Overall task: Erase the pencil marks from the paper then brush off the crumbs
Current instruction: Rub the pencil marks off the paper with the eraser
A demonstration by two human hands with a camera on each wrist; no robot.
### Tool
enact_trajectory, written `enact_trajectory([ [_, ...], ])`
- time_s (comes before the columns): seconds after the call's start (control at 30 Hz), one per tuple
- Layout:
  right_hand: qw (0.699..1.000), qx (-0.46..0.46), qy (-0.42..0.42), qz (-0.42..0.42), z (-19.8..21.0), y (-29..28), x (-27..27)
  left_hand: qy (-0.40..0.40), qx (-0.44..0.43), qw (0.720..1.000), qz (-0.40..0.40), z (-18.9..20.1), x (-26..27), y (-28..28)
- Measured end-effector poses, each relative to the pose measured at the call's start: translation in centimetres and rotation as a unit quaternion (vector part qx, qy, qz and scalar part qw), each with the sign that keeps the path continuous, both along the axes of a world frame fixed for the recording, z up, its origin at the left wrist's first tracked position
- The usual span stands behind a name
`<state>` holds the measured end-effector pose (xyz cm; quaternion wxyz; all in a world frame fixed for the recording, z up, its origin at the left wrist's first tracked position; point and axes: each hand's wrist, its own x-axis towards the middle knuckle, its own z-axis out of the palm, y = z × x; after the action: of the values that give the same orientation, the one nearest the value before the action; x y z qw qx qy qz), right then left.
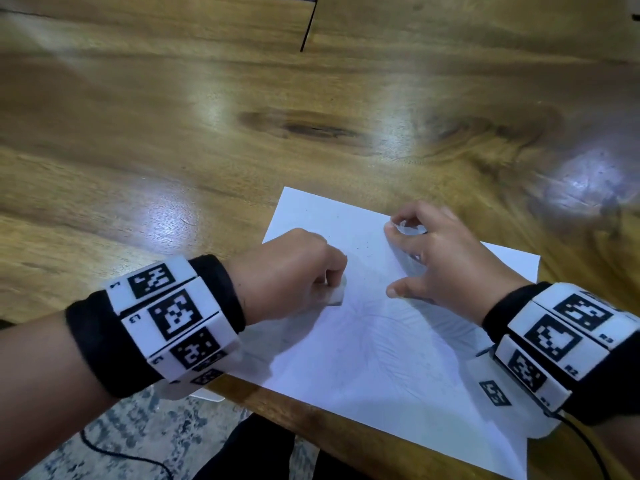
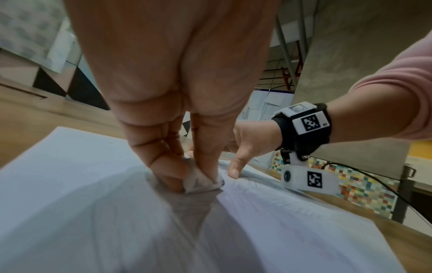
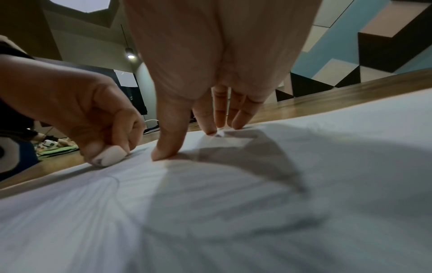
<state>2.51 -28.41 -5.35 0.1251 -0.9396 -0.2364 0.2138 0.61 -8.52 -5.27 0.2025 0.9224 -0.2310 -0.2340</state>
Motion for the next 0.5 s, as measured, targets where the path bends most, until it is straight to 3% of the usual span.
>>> enact_trajectory([
  [0.2, 1.000, 0.017, 0.009, 0.023, 0.2, 1.5, -0.7, 0.025, -0.017, 0.999, 0.019, 0.5, 0.1, 0.0],
  [0.33, 0.998, -0.055, 0.021, 0.024, 0.3, 2.5, -0.4, 0.025, -0.019, 0.999, 0.014, 0.5, 0.6, -0.6],
  [0.5, 0.997, -0.068, 0.022, 0.013, 0.5, 2.2, 0.6, -0.002, 0.001, 0.999, 0.048, 0.9, 2.9, 0.0],
])
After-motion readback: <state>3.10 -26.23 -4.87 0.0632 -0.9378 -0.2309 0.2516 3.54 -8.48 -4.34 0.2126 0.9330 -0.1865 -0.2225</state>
